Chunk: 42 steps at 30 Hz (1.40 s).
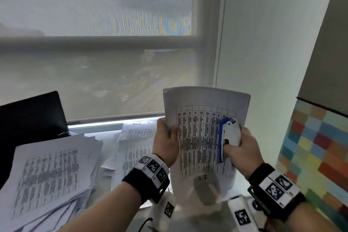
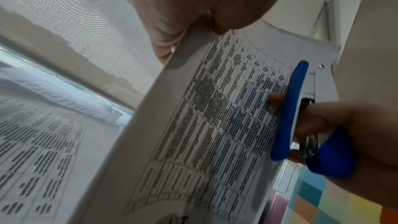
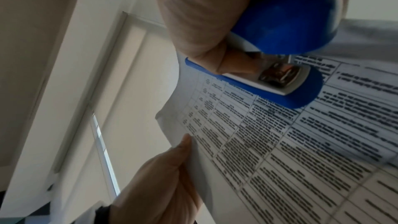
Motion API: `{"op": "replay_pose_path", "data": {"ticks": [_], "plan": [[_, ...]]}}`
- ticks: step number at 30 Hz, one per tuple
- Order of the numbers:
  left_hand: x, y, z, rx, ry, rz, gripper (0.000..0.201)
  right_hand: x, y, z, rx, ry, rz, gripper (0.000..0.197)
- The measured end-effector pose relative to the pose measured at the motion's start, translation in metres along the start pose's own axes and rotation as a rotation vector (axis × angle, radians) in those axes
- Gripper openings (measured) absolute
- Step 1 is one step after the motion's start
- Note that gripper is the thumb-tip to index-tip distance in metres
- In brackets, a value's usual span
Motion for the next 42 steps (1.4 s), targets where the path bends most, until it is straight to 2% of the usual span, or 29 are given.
{"op": "replay_pose_path", "data": {"ticks": [10,13,15,16,18,21,23,27,30,36,42], "plan": [[0.0,-0.013,-0.005,-0.021,-0.064,0.021,0.007,-0.004,-0.021,0.004,-0.045,-0.005,0.04,0.023],[-0.003,-0.014,-0.005,-0.027,-0.075,0.023,0.008,-0.02,-0.046,0.015,-0.08,0.007,-0.096,0.025],[-0.002,-0.014,-0.006,-0.034,-0.057,0.034,0.01,-0.036,-0.068,0.035,-0.158,-0.021,-0.23,0.02],[-0.001,-0.014,-0.007,-0.037,-0.056,0.043,0.01,-0.041,-0.076,0.047,-0.204,-0.066,-0.27,0.024],[0.002,-0.012,-0.01,-0.034,-0.054,0.06,0.009,-0.044,-0.086,0.075,-0.296,-0.221,-0.265,0.031],[0.005,-0.004,-0.019,0.016,-0.011,0.092,0.02,-0.035,-0.088,0.108,-0.435,-0.335,-0.197,0.034],[0.005,0.003,-0.022,0.042,-0.002,0.122,0.023,-0.024,-0.089,0.118,-0.494,-0.306,-0.228,0.034],[0.001,0.008,-0.023,0.088,0.008,0.129,0.029,-0.003,-0.087,0.13,-0.465,-0.352,-0.247,0.029],[-0.004,0.007,-0.023,0.093,0.015,0.12,0.026,0.011,-0.081,0.138,-0.492,-0.278,-0.224,0.028],[-0.014,0.01,-0.031,0.191,0.065,0.139,0.029,0.037,-0.069,0.158,-0.593,-0.165,-0.182,0.054],[-0.026,0.014,-0.029,0.252,0.075,0.161,0.03,0.05,-0.07,0.165,-0.618,-0.169,-0.222,0.051]]}}
Point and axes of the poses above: each hand's wrist, its own y-axis away from the middle knuckle, its own x-axis out of the palm, z = x × y, the point moved 1 cm from there along -y, towards the middle knuckle, and after that the axes turned 5 degrees about -x, right-handed, at the moved point
